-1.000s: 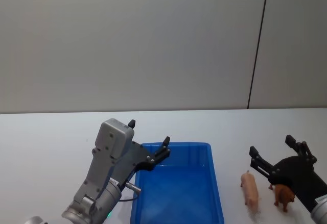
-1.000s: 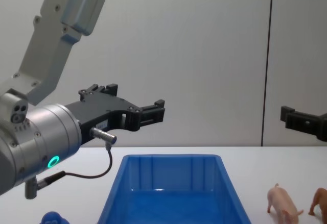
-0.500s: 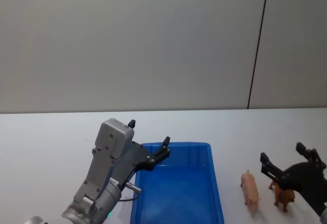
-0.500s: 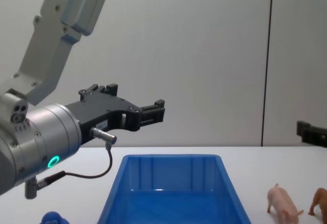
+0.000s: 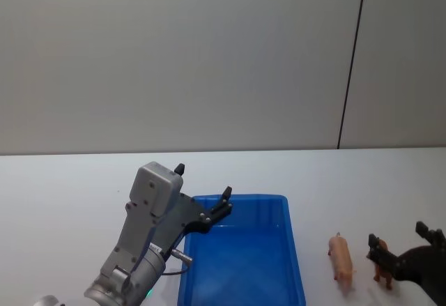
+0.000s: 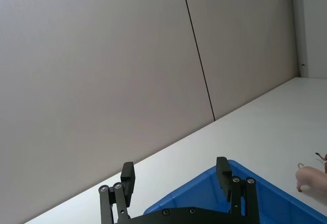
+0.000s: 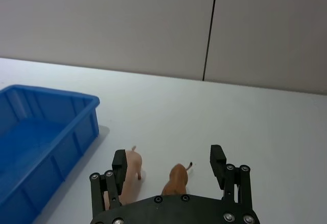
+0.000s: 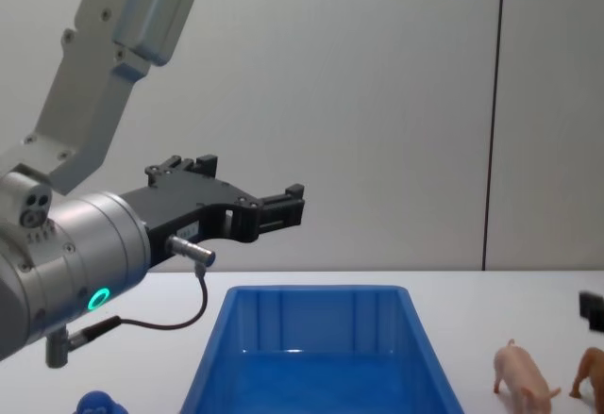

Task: Pick up the two dolls from the table and place them into the box.

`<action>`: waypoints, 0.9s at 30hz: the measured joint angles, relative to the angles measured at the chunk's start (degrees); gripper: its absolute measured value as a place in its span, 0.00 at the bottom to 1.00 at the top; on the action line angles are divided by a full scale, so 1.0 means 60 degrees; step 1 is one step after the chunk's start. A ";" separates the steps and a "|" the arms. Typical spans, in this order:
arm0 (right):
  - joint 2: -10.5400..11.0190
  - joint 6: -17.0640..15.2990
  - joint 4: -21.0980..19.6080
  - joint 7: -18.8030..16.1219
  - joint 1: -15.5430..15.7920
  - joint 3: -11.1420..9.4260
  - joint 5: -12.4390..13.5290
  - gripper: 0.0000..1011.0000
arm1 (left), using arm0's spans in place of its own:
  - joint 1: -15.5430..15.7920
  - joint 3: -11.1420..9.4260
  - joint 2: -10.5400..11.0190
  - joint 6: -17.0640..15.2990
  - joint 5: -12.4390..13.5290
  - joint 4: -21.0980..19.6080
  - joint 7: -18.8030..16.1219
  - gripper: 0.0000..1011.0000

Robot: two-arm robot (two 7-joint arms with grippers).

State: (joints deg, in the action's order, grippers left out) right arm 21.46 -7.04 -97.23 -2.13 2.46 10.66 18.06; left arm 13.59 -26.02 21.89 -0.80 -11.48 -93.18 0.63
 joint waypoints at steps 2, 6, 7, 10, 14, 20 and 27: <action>-0.0002 -0.0018 0.0067 -0.0008 0.0012 0.0000 -0.0003 0.99 | 0.0000 0.0000 0.0000 0.0000 0.0000 0.0000 -0.0001 0.99; -0.0026 -0.0051 0.0273 -0.0047 0.0034 0.0015 -0.0058 0.99 | 0.0000 0.0000 0.0000 0.0000 0.0000 0.0000 0.0000 0.99; -0.0033 -0.0052 0.0308 -0.0055 0.0035 0.0019 -0.0071 0.99 | 0.0000 0.0000 0.0000 0.0000 0.0000 0.0000 0.0000 0.99; -0.0063 -0.0055 0.0462 -0.0093 0.0035 0.0044 -0.0140 0.99 | 0.0000 0.0000 0.0000 0.0000 0.0000 0.0001 0.0000 0.99; -0.0108 -0.0040 0.0676 -0.0137 0.0015 0.0075 -0.0224 0.95 | 0.0000 0.0000 0.0000 0.0000 0.0000 0.0000 0.0000 0.99; -0.0215 0.0073 0.1126 -0.0226 -0.0094 0.0127 -0.0362 0.82 | 0.0000 0.0000 -0.0001 0.0000 0.0000 0.0000 -0.0001 0.99; -0.0325 0.0188 0.1573 -0.0291 -0.0232 0.0167 -0.0491 0.59 | 0.0000 0.0000 0.0000 0.0000 0.0000 0.0000 0.0000 0.99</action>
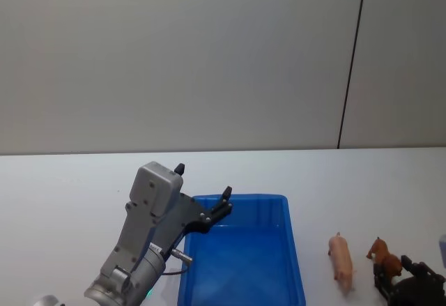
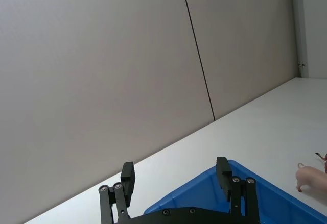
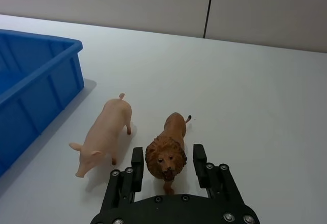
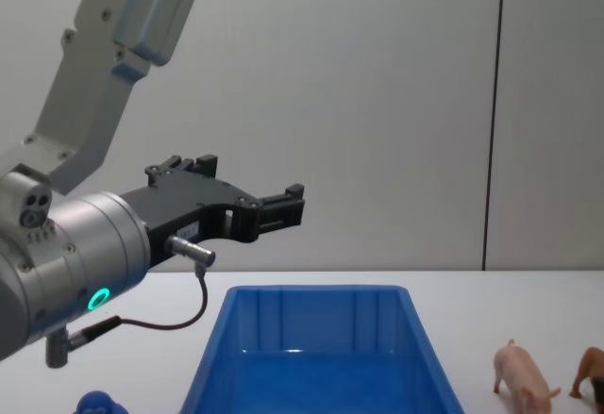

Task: Pick up the two dolls from the table and place them into the box.

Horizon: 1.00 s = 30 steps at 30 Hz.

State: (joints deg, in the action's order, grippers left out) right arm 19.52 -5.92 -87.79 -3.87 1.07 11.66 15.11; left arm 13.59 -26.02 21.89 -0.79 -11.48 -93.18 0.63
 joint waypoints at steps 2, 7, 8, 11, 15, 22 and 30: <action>-0.0016 0.0029 0.0055 -0.0010 -0.0019 0.0004 -0.0021 0.54 | 0.0000 0.0000 0.0000 0.0000 0.0000 0.0000 -0.0001 0.99; -0.0055 0.0140 0.0164 -0.0018 -0.0052 0.0014 -0.0087 0.43 | 0.0000 0.0000 0.0000 0.0000 0.0000 0.0000 0.0000 0.99; -0.0065 0.0194 0.0178 -0.0018 -0.0055 0.0016 -0.0118 0.42 | 0.0000 0.0000 0.0000 0.0000 0.0000 0.0001 0.0000 0.99; -0.0073 0.0312 0.0173 -0.0016 -0.0054 0.0019 -0.0182 0.42 | 0.0000 -0.0001 0.0000 0.0000 0.0000 0.0000 0.0000 0.99; -0.0073 0.0487 0.0038 0.0001 -0.0025 0.0019 -0.0272 0.42 | 0.0000 -0.0001 0.0000 0.0000 0.0000 0.0000 0.0000 0.99; -0.0046 0.0832 -0.0422 -0.0026 0.0068 0.0014 -0.0399 0.42 | 0.0000 -0.0001 0.0000 0.0000 0.0000 0.0000 0.0000 0.99; -0.0095 0.1211 -0.0949 -0.0536 0.0080 0.0064 -0.0329 0.42 | 0.0000 0.0000 0.0000 0.0000 0.0000 0.0001 0.0000 0.99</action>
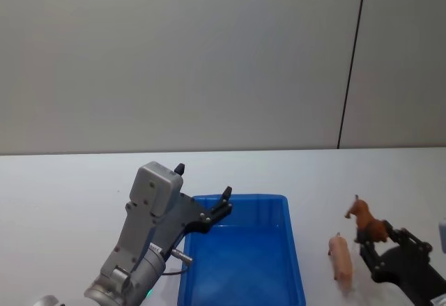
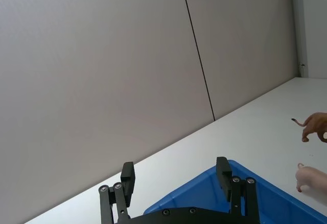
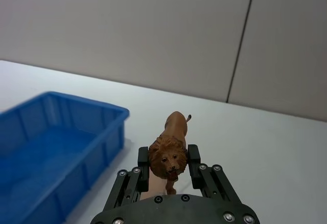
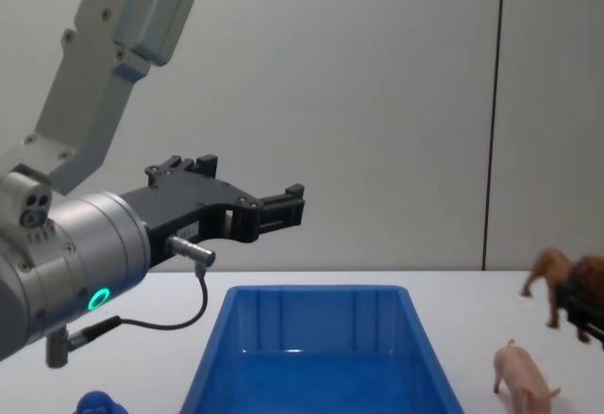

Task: Pick up the two dolls from the table and place them into the box.

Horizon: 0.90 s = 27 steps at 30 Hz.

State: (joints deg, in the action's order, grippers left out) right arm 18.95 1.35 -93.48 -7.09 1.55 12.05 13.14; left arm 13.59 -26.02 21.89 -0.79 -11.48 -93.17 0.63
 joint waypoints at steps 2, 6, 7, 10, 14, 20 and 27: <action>-0.0030 0.0055 -0.0071 -0.0139 -0.0023 0.0023 0.0040 0.42 | 0.0000 0.0000 0.0000 0.0000 0.0000 0.0000 0.0000 0.99; -0.0140 0.0159 -0.0192 -0.0555 -0.0127 0.0105 0.0148 0.42 | 0.0000 0.0000 0.0000 0.0000 0.0000 0.0000 -0.0001 0.99; -0.0160 0.0176 -0.0201 -0.0649 -0.0150 0.0121 0.0171 0.42 | 0.0000 0.0000 0.0000 0.0000 0.0000 0.0000 0.0000 0.99; -0.0249 0.0217 -0.0221 -0.0963 -0.0246 0.0188 0.0247 0.42 | 0.0000 0.0000 0.0000 0.0000 0.0000 0.0000 0.0000 0.99; -0.0408 0.0248 -0.0208 -0.1396 -0.0411 0.0299 0.0334 0.42 | 0.0000 0.0000 0.0000 0.0000 0.0000 0.0000 -0.0001 0.99; -0.0695 0.0247 0.0015 -0.2117 -0.0724 0.0492 0.0420 0.42 | 0.0000 0.0000 0.0000 0.0000 0.0000 0.0000 0.0000 0.99; -0.0993 0.0133 0.0384 -0.2638 -0.1078 0.0681 0.0415 0.57 | 0.0000 0.0000 0.0000 0.0000 0.0000 0.0000 0.0000 0.99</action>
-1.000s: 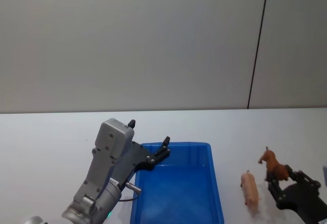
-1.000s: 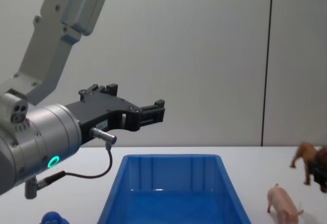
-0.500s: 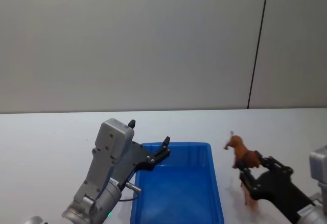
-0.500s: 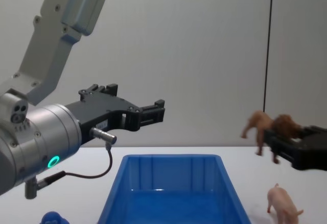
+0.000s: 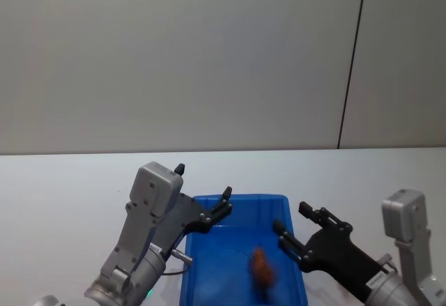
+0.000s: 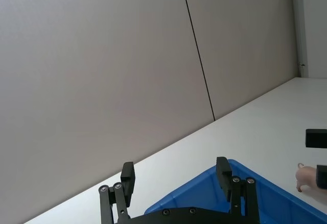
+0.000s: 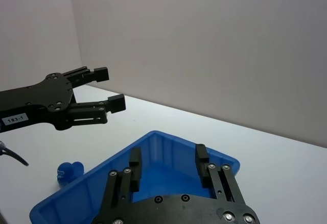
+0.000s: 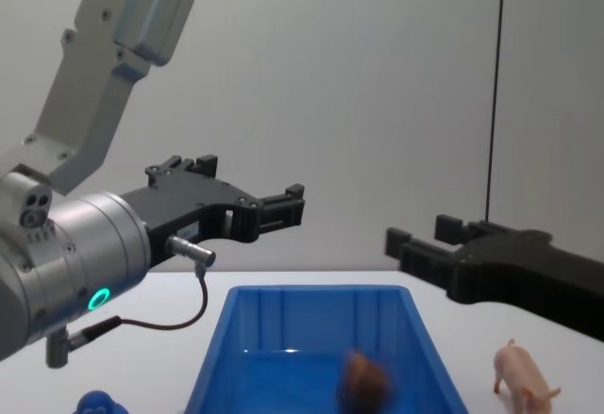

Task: Pick up the two dolls from the table and place them into the box.

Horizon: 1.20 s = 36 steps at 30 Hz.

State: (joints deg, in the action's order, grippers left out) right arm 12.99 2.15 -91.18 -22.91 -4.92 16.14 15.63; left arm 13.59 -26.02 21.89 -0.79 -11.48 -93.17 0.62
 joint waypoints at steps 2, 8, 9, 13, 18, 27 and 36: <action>-0.0041 -0.0025 0.0064 -0.0045 -0.0056 0.0020 -0.0016 0.66 | 0.0000 0.0000 0.0000 0.0000 0.0000 0.0000 0.0000 0.99; -0.0138 -0.0168 0.0267 -0.0105 -0.0220 0.0067 -0.0105 0.84 | 0.0000 0.0000 0.0000 0.0000 0.0000 0.0000 0.0000 0.99; -0.0139 -0.0179 0.0278 -0.0089 -0.0228 0.0067 -0.0112 0.86 | 0.0000 0.0000 0.0000 0.0000 0.0000 0.0000 0.0000 0.99; -0.0117 -0.0239 0.0297 0.0061 -0.0235 0.0041 -0.0140 0.98 | 0.0000 0.0000 0.0000 0.0000 0.0000 0.0000 0.0000 0.99; -0.0012 -0.0309 0.0220 0.0377 -0.0144 -0.0032 -0.0166 0.99 | 0.0000 -0.0001 0.0000 0.0000 0.0000 0.0000 0.0000 0.99; 0.0277 -0.0420 -0.0163 0.0994 0.0228 -0.0200 -0.0164 0.99 | 0.0000 0.0000 0.0000 0.0000 0.0000 0.0000 0.0000 0.99; 0.0614 -0.0694 -0.0593 0.1795 0.0735 -0.0368 -0.0183 0.99 | 0.0000 0.0000 0.0000 0.0000 0.0000 0.0000 0.0000 0.99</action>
State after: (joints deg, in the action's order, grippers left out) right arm 16.67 -2.02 -94.74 -12.14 -0.51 13.93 14.53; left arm 13.59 -26.02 21.89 -0.79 -11.48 -93.17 0.62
